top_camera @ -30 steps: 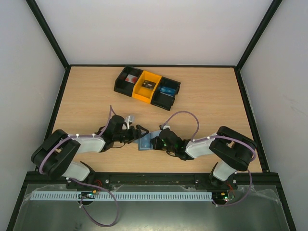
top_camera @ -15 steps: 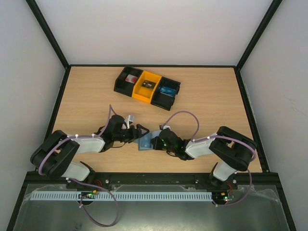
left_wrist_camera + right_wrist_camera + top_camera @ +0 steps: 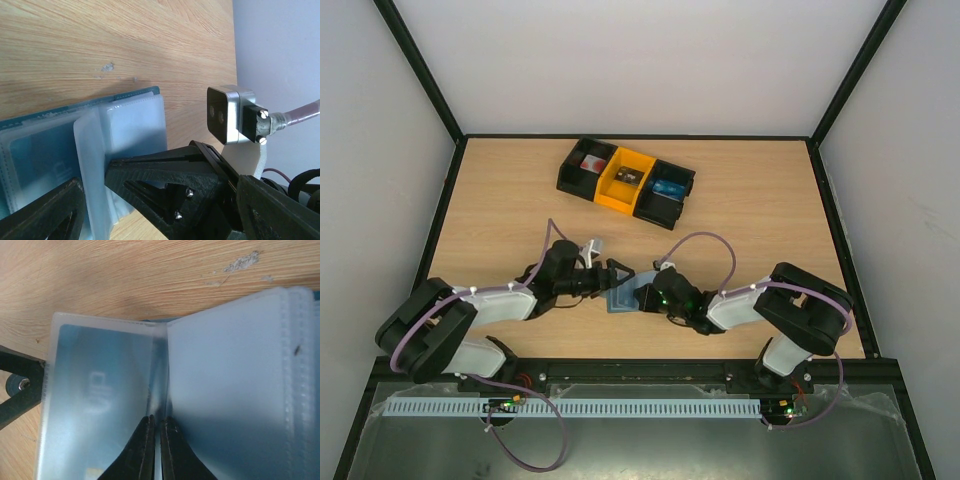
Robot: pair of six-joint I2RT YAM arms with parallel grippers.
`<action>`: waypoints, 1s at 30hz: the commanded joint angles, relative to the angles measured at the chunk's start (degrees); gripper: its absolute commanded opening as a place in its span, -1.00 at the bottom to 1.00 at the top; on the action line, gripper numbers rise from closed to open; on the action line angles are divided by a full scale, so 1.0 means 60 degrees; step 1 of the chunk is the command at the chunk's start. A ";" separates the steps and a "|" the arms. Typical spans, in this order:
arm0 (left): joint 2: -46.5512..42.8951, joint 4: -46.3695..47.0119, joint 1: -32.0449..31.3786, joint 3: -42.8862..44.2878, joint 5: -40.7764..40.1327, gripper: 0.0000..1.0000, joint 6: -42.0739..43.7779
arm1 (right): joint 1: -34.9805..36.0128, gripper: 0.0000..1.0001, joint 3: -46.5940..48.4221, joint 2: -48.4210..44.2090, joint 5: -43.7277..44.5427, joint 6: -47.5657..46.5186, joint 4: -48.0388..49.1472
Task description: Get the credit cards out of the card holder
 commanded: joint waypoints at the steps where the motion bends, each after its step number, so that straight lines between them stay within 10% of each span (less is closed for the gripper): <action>1: -0.0006 0.0313 -0.0217 0.0095 0.0182 0.67 -0.0197 | 0.0045 -0.88 -0.0516 -0.0020 -0.0020 0.0142 -0.0079; 30: 0.0857 0.1870 -0.0909 0.0606 0.0373 0.66 -0.1237 | 0.0049 -0.73 -0.1497 -0.3191 0.1568 0.0197 -0.1068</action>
